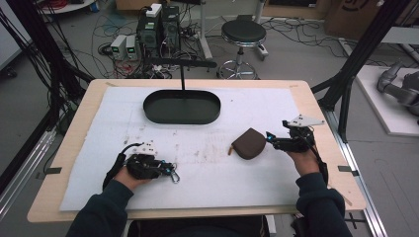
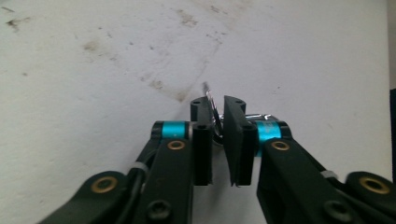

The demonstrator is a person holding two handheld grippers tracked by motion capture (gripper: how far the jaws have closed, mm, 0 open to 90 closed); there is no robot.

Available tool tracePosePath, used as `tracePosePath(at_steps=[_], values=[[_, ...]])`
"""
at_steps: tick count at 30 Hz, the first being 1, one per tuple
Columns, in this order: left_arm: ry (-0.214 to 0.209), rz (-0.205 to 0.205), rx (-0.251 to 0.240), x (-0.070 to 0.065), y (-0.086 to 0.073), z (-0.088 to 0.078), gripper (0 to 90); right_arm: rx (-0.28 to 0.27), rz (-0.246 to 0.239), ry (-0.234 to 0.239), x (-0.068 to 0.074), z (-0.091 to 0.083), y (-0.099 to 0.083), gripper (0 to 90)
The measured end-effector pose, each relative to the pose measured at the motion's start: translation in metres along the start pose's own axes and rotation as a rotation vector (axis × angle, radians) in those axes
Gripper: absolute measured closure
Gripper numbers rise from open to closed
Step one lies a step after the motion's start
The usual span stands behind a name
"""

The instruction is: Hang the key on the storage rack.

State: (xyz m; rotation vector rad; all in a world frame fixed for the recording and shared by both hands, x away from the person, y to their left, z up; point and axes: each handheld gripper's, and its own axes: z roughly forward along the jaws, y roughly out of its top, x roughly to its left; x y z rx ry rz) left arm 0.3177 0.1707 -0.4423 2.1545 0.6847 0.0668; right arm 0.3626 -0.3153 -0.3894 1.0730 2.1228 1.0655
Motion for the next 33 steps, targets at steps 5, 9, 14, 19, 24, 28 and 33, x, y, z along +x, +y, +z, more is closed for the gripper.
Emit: tracePosePath(at_steps=[5, 9, 14, 19, 24, 28, 33], values=[[0.001, 0.003, -0.001, 0.000, 0.000, -0.001, 87.3, 0.003, 0.000, 0.002, 0.001, 0.001, 0.000, 21.8], [0.016, 0.011, -0.006, -0.001, 0.001, -0.001, 87.8, 0.004, -0.003, 0.002, 0.001, 0.001, 0.000, 21.8], [0.045, -0.009, -0.071, 0.002, 0.005, -0.009, 87.9, 0.003, -0.003, 0.002, 0.000, 0.001, 0.000, 21.8], [0.073, -0.032, -0.147, 0.006, 0.007, -0.019, 88.0, -0.002, 0.006, 0.004, 0.000, 0.001, -0.001, 21.8], [0.154, -0.015, -0.263, 0.013, 0.018, -0.038, 90.0, -0.006, 0.006, 0.007, -0.001, 0.000, -0.001, 21.8], [0.163, -0.033, -0.284, 0.020, 0.021, -0.042, 90.0, -0.013, 0.013, 0.010, -0.002, 0.000, -0.001, 21.8], [0.162, -0.088, -0.163, 0.027, 0.008, -0.030, 79.5, -0.009, 0.015, 0.014, -0.004, 0.001, -0.002, 21.8]])
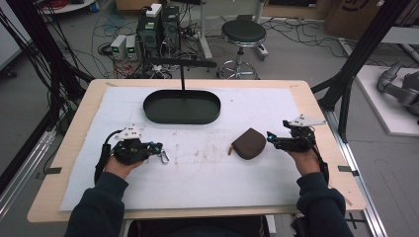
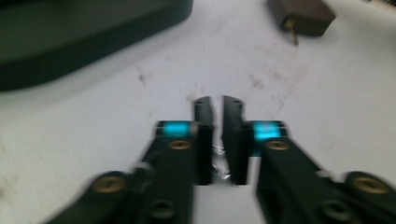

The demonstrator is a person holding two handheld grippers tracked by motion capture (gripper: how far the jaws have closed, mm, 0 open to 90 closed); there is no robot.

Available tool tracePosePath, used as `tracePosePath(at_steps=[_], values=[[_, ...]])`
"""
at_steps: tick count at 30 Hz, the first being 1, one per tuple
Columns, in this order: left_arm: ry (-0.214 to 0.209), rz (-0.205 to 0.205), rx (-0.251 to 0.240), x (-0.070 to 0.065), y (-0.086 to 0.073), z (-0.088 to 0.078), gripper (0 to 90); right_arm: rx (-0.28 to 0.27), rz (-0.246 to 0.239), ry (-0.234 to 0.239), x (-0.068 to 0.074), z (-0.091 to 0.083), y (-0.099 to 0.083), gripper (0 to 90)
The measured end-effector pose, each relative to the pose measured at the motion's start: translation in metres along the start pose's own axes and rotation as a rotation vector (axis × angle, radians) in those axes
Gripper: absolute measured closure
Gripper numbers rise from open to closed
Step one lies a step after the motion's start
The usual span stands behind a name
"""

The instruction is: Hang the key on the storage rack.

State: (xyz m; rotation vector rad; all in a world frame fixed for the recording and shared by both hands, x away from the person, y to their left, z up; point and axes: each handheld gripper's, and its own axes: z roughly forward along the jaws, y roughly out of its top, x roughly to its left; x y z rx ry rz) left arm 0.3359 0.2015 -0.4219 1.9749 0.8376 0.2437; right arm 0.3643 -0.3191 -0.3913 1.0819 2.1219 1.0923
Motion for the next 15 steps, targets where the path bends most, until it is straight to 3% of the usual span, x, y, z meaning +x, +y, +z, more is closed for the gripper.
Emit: tracePosePath(at_steps=[2, 6, 8, 10, 12, 13, 15], values=[[0.026, -0.021, 0.010, 0.002, -0.006, -0.002, 73.0, 0.003, -0.004, 0.001, 0.000, 0.000, 0.000, 21.8], [0.022, -0.059, -0.002, 0.009, -0.010, -0.008, 68.6, 0.006, -0.011, 0.004, 0.002, 0.001, 0.000, 21.8], [0.014, -0.057, 0.008, 0.009, -0.011, -0.007, 66.1, 0.007, -0.014, 0.004, 0.002, 0.001, 0.000, 21.8], [-0.037, -0.038, 0.031, 0.003, -0.012, -0.001, 63.1, 0.009, -0.012, 0.004, 0.003, 0.001, 0.000, 21.8], [-0.042, -0.021, 0.033, 0.000, -0.011, 0.000, 62.6, 0.009, -0.012, 0.004, 0.003, 0.001, 0.000, 21.8], [-0.008, 0.008, 0.064, -0.002, -0.009, 0.004, 63.1, 0.009, -0.012, 0.003, 0.003, 0.001, 0.000, 21.9], [0.011, 0.018, 0.089, -0.003, -0.010, 0.007, 65.7, 0.011, -0.013, 0.002, 0.003, 0.001, 0.000, 21.9]])
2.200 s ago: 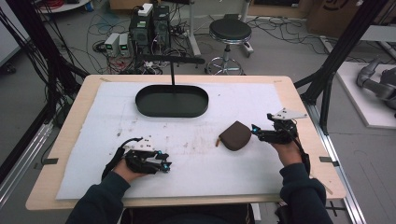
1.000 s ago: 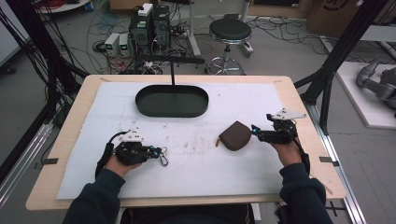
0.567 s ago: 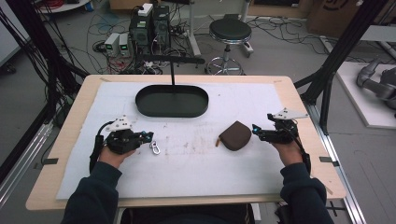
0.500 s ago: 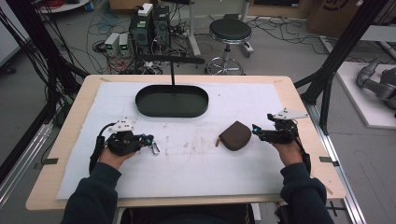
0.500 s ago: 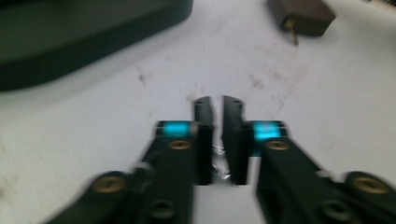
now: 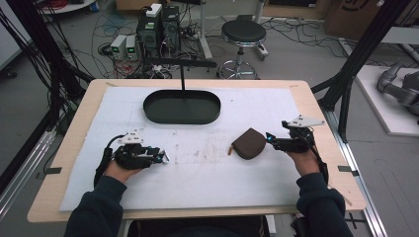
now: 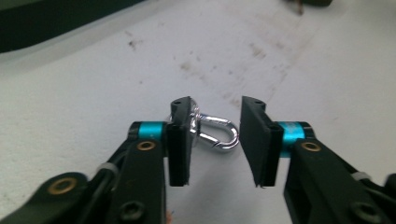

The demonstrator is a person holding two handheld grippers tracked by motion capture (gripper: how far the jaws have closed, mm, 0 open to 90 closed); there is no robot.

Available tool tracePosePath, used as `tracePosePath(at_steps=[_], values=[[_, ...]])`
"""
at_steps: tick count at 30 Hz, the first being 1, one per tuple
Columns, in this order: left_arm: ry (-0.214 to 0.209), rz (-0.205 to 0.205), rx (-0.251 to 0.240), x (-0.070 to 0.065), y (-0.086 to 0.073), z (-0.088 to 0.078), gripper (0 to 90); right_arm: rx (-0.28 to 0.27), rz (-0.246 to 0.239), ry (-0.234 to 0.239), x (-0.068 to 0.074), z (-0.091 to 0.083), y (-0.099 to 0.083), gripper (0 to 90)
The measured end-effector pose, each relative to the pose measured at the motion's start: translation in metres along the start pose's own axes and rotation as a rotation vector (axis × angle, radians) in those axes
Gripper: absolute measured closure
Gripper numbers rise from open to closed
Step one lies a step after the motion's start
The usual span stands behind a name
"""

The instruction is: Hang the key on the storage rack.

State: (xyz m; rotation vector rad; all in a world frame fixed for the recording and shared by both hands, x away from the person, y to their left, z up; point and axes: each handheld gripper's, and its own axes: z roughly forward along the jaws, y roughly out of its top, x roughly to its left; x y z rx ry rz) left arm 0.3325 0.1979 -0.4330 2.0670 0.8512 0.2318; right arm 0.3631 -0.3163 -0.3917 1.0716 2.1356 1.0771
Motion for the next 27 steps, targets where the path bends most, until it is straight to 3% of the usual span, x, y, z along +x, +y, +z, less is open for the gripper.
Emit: tracePosePath(at_steps=[2, 3, 10, 18, 21, 23, 27], values=[[0.045, 0.021, 0.057, 0.001, -0.002, 0.005, 82.5, 0.001, -0.006, 0.003, 0.000, 0.000, 0.000, 21.9], [0.045, 0.021, 0.057, 0.001, -0.002, 0.005, 84.3, 0.001, -0.006, 0.003, 0.000, 0.000, 0.000, 21.9], [0.057, 0.026, 0.042, 0.003, -0.001, 0.007, 86.8, 0.001, -0.006, 0.010, 0.000, 0.001, 0.000, 23.9], [0.083, 0.026, 0.060, 0.003, 0.002, 0.011, 88.4, -0.001, -0.005, 0.009, 0.001, 0.000, 0.000, 23.9], [0.087, 0.025, 0.033, 0.004, 0.004, 0.009, 88.4, -0.003, -0.004, 0.004, 0.000, -0.001, 0.000, 23.9], [0.094, 0.002, -0.026, 0.005, 0.007, 0.002, 88.4, -0.004, -0.001, 0.005, 0.000, -0.001, 0.000, 23.9], [0.106, 0.012, -0.085, 0.008, 0.013, -0.008, 88.4, -0.008, 0.003, 0.007, 0.000, -0.002, 0.000, 23.9]])
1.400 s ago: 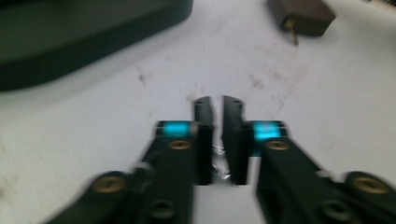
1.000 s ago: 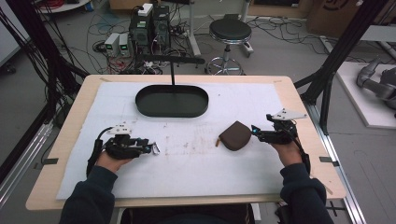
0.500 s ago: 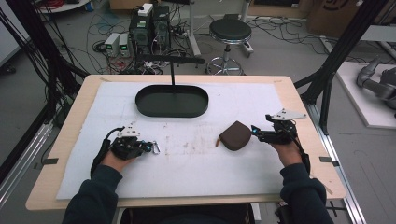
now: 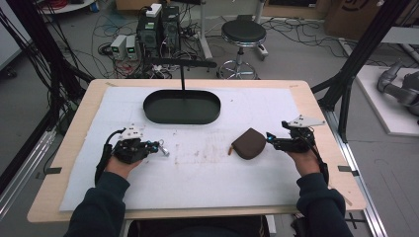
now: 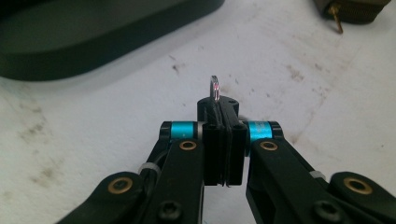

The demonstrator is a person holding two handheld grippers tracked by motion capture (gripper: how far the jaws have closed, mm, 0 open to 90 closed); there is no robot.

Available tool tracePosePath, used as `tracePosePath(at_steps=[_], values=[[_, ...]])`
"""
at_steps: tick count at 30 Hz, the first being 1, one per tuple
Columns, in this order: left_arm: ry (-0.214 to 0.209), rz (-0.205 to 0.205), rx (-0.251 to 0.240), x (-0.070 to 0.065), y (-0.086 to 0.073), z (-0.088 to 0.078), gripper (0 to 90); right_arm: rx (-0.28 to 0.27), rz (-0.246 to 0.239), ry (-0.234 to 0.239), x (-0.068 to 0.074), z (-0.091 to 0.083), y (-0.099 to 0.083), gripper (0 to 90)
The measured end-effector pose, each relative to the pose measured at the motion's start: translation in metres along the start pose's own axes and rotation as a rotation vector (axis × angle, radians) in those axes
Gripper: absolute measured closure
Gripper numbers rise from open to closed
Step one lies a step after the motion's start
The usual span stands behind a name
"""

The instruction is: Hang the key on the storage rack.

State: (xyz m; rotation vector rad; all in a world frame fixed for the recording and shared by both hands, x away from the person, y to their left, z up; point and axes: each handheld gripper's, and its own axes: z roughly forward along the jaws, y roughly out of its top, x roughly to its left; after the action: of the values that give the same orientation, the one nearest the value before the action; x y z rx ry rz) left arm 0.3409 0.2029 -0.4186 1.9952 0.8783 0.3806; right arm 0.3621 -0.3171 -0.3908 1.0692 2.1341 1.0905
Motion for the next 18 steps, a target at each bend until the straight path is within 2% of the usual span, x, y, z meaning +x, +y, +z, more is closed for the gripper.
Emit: tracePosePath(at_steps=[3, 5, 6, 8, 9, 10, 12, 13, 14, 15, 18], values=[[0.006, 0.008, -0.014, 0.002, 0.004, -0.003, 88.4, -0.011, 0.007, 0.000, -0.001, -0.001, 0.000, 23.9], [0.012, 0.007, -0.043, 0.006, 0.012, -0.006, 88.4, -0.009, 0.010, 0.003, -0.002, -0.002, 0.000, 23.9], [0.025, 0.001, -0.074, 0.012, 0.020, -0.009, 88.4, -0.015, 0.013, 0.002, -0.003, -0.002, 0.000, 23.9], [0.030, 0.001, -0.083, 0.016, 0.026, -0.011, 88.4, -0.019, 0.015, 0.005, -0.003, -0.001, 0.000, 23.8], [0.042, 0.009, -0.107, 0.023, 0.037, -0.014, 88.4, -0.014, 0.015, 0.008, -0.003, -0.001, 0.000, 23.9], [0.042, 0.009, -0.107, 0.023, 0.037, -0.014, 88.4, -0.016, 0.010, 0.011, -0.003, 0.000, 0.000, 23.9], [0.055, 0.018, -0.146, 0.038, 0.056, -0.016, 88.4, -0.017, 0.011, 0.014, -0.003, 0.000, 0.000, 23.8], [0.055, 0.018, -0.146, 0.038, 0.056, -0.016, 88.4, -0.019, 0.015, 0.015, -0.003, 0.000, 0.000, 23.8], [0.051, 0.014, -0.162, 0.043, 0.062, -0.016, 88.4, -0.019, 0.015, 0.015, -0.003, 0.000, 0.000, 23.8], [0.053, 0.030, -0.188, 0.054, 0.076, -0.015, 88.4, -0.024, 0.016, 0.019, -0.003, 0.000, 0.000, 23.8], [0.062, 0.035, -0.211, 0.070, 0.095, -0.013, 88.3, -0.028, 0.019, 0.020, -0.003, 0.000, 0.000, 23.8]])
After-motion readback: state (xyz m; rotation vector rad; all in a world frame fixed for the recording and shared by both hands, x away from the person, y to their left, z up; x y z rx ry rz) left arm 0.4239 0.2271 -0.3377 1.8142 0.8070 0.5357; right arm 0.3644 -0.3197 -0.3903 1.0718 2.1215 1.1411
